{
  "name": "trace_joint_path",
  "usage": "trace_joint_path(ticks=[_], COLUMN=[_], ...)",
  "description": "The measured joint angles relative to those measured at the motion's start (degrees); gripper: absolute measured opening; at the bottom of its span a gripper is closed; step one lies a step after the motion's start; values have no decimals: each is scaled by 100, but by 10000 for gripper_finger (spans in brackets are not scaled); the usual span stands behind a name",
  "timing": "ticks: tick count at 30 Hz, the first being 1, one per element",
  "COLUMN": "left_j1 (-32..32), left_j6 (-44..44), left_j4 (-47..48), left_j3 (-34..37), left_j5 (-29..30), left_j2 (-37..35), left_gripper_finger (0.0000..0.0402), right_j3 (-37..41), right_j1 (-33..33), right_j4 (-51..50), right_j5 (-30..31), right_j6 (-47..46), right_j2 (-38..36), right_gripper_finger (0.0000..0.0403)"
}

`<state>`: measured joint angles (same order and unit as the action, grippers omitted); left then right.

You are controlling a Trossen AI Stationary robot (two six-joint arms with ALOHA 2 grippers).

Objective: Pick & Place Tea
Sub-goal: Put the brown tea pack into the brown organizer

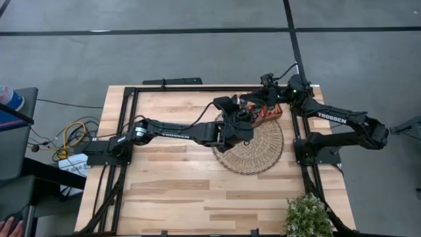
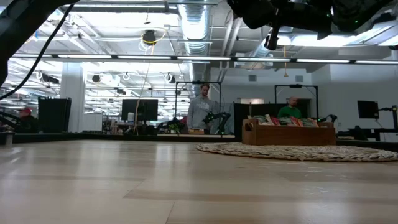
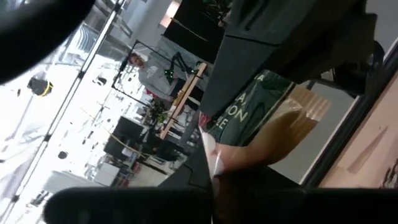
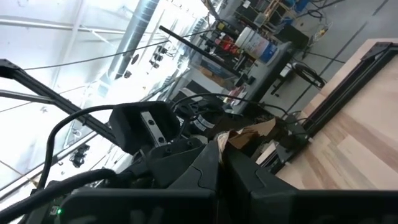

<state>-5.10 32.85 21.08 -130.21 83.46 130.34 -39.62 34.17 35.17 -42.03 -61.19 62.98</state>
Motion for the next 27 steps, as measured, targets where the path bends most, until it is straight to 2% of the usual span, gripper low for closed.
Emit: trace_joint_path(ticks=[3,11,15,18,23,27], left_j1=[11,33,-60,-145,-371,-597], left_j6=[-14,-32,72,366,684,301], left_j4=[-199,-267,-280,-274,-252,94], left_j3=[1,9,9,9,9,9], left_j5=[6,143,337,645,655,651], left_j2=[0,0,0,0,-12,-166], left_gripper_finger=[38,138,171,182,184,184], right_j3=[-10,-25,-23,-21,-19,-17], right_j1=[-2,-4,69,214,586,1074], right_j4=[51,48,25,-30,-192,-834], right_j5=[-61,-59,-17,-1,-58,-351], right_j6=[13,6,15,23,185,645], right_j2=[-17,-26,-22,-21,-20,-19], right_gripper_finger=[0,0,0,0,0,0])
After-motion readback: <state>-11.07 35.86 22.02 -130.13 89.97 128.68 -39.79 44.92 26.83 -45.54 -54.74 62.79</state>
